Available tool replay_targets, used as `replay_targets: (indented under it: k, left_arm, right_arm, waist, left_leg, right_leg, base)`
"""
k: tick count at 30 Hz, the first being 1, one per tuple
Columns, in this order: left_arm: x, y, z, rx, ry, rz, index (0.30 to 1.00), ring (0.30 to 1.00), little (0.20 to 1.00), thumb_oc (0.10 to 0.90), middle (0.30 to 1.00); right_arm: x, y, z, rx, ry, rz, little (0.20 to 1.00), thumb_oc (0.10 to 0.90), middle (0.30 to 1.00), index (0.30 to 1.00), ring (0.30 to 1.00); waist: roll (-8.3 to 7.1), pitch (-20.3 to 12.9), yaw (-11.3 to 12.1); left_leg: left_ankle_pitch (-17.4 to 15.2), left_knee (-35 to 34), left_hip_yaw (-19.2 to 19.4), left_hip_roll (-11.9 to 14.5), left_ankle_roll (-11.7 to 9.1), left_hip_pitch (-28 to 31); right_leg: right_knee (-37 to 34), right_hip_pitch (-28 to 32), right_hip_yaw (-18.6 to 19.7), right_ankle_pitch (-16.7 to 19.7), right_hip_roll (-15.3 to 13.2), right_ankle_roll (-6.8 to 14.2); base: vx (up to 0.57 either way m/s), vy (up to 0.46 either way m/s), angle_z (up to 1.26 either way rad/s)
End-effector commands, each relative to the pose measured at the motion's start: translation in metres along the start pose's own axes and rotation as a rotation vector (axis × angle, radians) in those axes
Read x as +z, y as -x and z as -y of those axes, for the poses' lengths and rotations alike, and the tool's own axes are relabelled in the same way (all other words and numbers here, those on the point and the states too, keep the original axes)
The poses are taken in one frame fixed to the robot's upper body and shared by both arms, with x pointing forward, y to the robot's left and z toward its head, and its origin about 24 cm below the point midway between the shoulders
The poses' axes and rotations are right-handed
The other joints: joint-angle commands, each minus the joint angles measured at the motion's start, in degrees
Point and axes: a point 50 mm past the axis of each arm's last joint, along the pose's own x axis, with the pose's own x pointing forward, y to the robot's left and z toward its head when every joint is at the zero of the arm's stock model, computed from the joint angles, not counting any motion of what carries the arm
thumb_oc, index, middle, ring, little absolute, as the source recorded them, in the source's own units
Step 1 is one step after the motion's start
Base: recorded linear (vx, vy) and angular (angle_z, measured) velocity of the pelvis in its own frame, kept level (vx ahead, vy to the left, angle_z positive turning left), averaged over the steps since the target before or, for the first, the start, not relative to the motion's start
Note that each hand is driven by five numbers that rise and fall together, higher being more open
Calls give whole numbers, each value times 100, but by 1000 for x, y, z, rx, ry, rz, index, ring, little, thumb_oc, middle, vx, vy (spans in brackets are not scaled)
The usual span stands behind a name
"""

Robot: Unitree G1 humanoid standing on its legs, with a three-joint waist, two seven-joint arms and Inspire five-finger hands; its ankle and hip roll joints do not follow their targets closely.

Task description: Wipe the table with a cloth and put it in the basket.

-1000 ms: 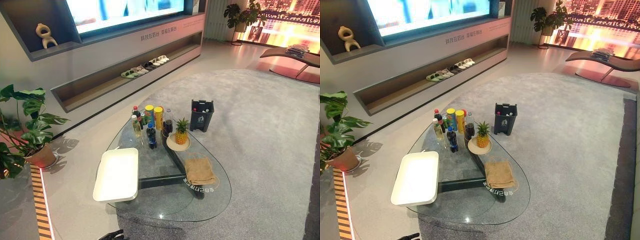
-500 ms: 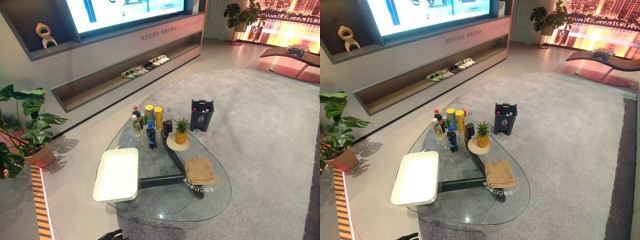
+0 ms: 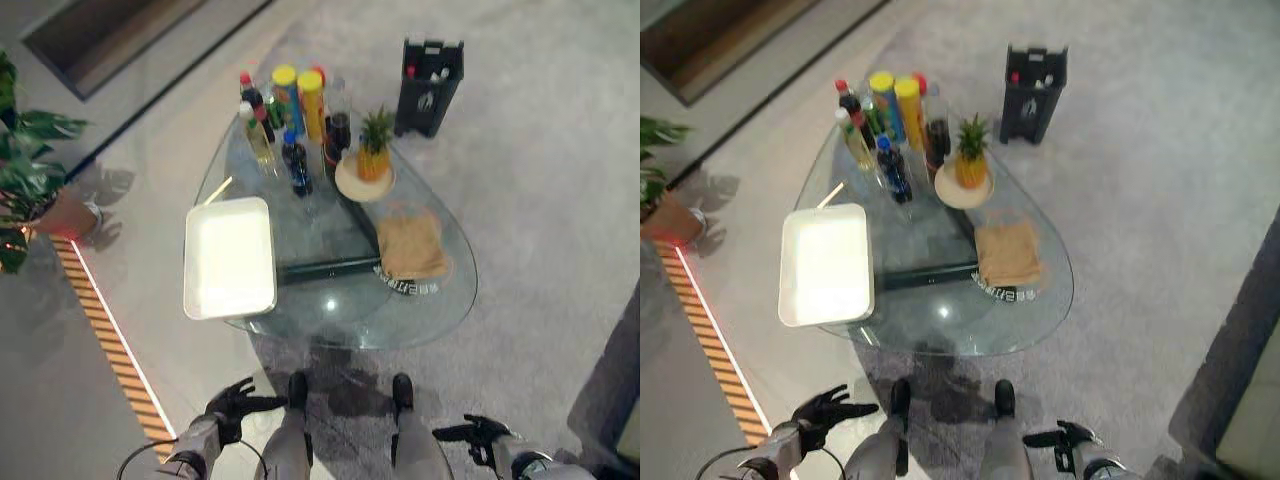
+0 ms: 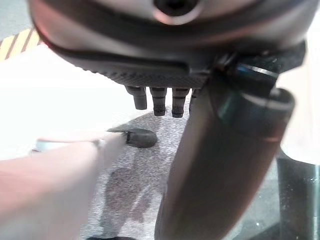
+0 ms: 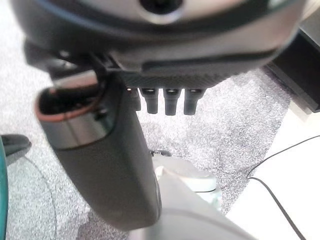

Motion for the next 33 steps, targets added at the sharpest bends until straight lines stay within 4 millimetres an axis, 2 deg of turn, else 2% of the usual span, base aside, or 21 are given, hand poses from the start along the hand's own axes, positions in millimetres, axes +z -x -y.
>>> replay_targets:
  k: [1,5,6,11,15,18,22,26,31,33]
  left_arm:
    - [32,-3,-12,62,39,99,900,900,900,800,900]
    - [55,-4,-8,45,42,167,900,900,900,800,900]
    - [62,-4,-7,42,44,188,900,900,900,800,900]
    - [74,-3,-12,48,50,221,900,900,900,800,900]
    - [80,-2,-14,55,56,233,900,900,900,800,900]
    - [82,-2,-15,56,59,237,900,900,900,800,900]
    - [89,-2,-11,47,51,267,900,900,900,800,900]
    - [97,-1,-14,51,48,286,900,900,900,800,900]
    - [110,1,-20,55,40,312,900,900,900,800,900]
    - [111,2,-20,55,37,316,900,900,900,800,900]
  right_arm:
    - [11,1,16,-67,8,14,900,800,900,900,900]
    - [29,2,21,-80,-11,62,900,800,900,900,900]
    - [37,3,21,-87,-28,84,900,800,900,900,900]
    - [55,5,29,-114,-62,131,900,800,900,900,900]
    - [68,8,32,-119,-104,201,900,800,900,900,900]
    - [81,11,34,-127,-110,266,900,800,900,900,900]
    - [114,21,44,-166,-157,418,900,800,900,900,900]
    - [138,32,53,-202,-180,549,900,800,900,900,900]
    - [181,58,69,-256,-226,741,900,800,900,900,900]
    - [189,64,74,-278,-235,774,900,800,900,900,900]
  waist:
    - [-131,413,125]
    - [-124,631,147]
    - [-128,696,159]
    - [-139,757,157]
    - [-145,772,148]
    - [-159,797,137]
    - [-193,859,138]
    - [-244,919,133]
    - [-316,975,142]
    - [-324,984,150]
  left_leg:
    - [-128,263,-127,-519,268,-549]
    - [-249,1112,-242,-639,247,-1294]
    - [-329,1512,-280,-694,256,-1620]
    - [-627,2399,-312,-725,303,-2285]
    - [-751,2794,-365,-700,360,-2600]
    - [-802,2893,-376,-699,358,-2685]
    - [-817,2905,-338,-699,377,-2801]
    - [-867,3027,-360,-703,393,-2906]
    - [-862,3058,-407,-726,404,-3064]
    - [-860,3057,-415,-729,403,-3085]
  right_leg:
    - [919,-776,-388,-389,320,-272]
    - [1704,-1439,-465,-647,303,-346]
    - [2039,-1725,-476,-753,323,-392]
    - [2814,-2350,-382,-1072,413,-492]
    - [3183,-2681,-293,-1163,505,-536]
    - [3231,-2764,-263,-1168,525,-537]
    - [3194,-2878,-275,-1141,578,-556]
    - [3265,-2984,-277,-1111,586,-569]
    - [3249,-3113,-247,-1061,628,-574]
    - [3241,-3131,-246,-1053,630,-573]
  base:
    - [-187,-48,-2]
    - [-180,-58,4]
    - [-162,-92,15]
    - [-72,-56,15]
    - [-20,-46,5]
    - [1,-14,0]
    - [-52,-24,-3]
    - [-40,-33,2]
    - [-44,-48,7]
    - [-21,-20,5]
